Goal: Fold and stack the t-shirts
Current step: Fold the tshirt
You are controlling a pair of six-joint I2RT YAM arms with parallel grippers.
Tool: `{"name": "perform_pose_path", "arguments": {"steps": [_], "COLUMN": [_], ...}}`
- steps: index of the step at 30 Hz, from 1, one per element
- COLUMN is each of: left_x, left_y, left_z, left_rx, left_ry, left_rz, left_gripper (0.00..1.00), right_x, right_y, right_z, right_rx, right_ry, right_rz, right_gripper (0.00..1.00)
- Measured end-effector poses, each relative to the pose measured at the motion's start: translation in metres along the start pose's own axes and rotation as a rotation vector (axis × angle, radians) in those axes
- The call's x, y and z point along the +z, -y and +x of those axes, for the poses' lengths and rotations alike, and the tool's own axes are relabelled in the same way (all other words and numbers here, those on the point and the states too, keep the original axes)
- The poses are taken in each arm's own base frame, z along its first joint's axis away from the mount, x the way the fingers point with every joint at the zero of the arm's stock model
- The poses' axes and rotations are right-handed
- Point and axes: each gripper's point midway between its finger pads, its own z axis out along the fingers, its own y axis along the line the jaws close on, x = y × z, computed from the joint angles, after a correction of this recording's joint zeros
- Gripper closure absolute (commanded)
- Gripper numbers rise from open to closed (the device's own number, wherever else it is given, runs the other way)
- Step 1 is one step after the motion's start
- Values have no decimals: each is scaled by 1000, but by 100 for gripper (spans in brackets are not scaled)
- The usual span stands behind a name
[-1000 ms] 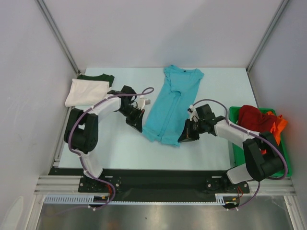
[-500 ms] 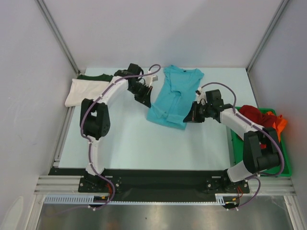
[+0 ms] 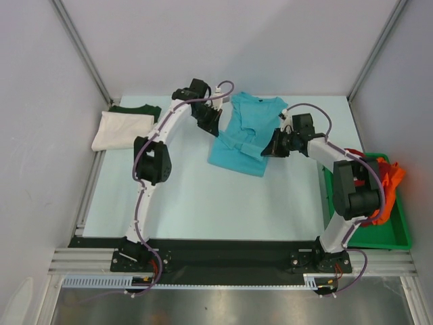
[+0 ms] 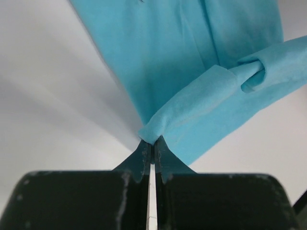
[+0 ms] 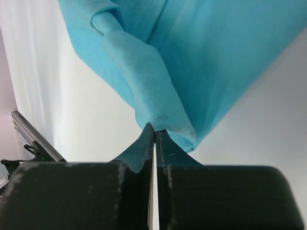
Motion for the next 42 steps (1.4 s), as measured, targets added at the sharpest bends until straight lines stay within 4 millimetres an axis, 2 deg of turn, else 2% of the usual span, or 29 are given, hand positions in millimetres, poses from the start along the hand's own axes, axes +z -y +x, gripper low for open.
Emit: {"name": "perform_pose_path", "arguments": {"steps": [7, 13, 16, 24, 25, 26, 27, 29, 30, 31, 32, 33, 35, 37, 40, 42], "left_x": [10, 13, 16, 30, 32, 33, 34, 34, 34, 34, 33, 32, 27, 20, 2, -12], "left_y": [-16, -27, -28, -16, -16, -15, -15, -17, -19, -21, -23, -26, -29, -29, -18, -8], "left_z": [-9, -31, -41, -49, -49, -50, -52, -56, -59, -60, -62, -63, -59, -46, -18, 6], "left_rx": [26, 44, 57, 97, 96, 96, 100, 90, 87, 83, 79, 76, 56, 37, 10, -9], "left_ry": [28, 107, 138, 154, 155, 159, 165, 178, 187, 192, 199, 203, 196, 169, 109, 52], "left_rz": [-52, -94, -104, -102, -105, -109, -116, -134, -146, -159, -173, -192, -222, -243, -241, -226], "left_gripper": [100, 100, 100, 99, 98, 82, 75, 71, 66, 59, 48, 47, 43, 42, 42, 42], "right_x": [16, 18, 18, 18, 18, 18, 17, 15, 14, 13, 11, 9, 2, -8, -28, -36], "right_y": [12, 18, 22, 33, 34, 36, 38, 45, 50, 53, 56, 58, 57, 48, 17, -4], "right_z": [-18, -27, -29, -29, -29, -30, -32, -35, -38, -40, -43, -46, -54, -61, -65, -55], "right_rx": [-25, -58, -69, -85, -88, -92, -94, -94, -97, -96, -101, -112, -146, -160, -186, -199], "right_ry": [18, 51, 59, 70, 71, 75, 81, 96, 105, 114, 124, 132, 155, 175, 206, 213], "right_rz": [34, 65, 84, 129, 134, 141, 151, 182, 206, 221, 238, 250, 260, 248, 174, 113], "right_gripper": [100, 100, 100, 100, 100, 100, 95, 87, 64, 48, 36, 26, 25, 26, 29, 33]}}
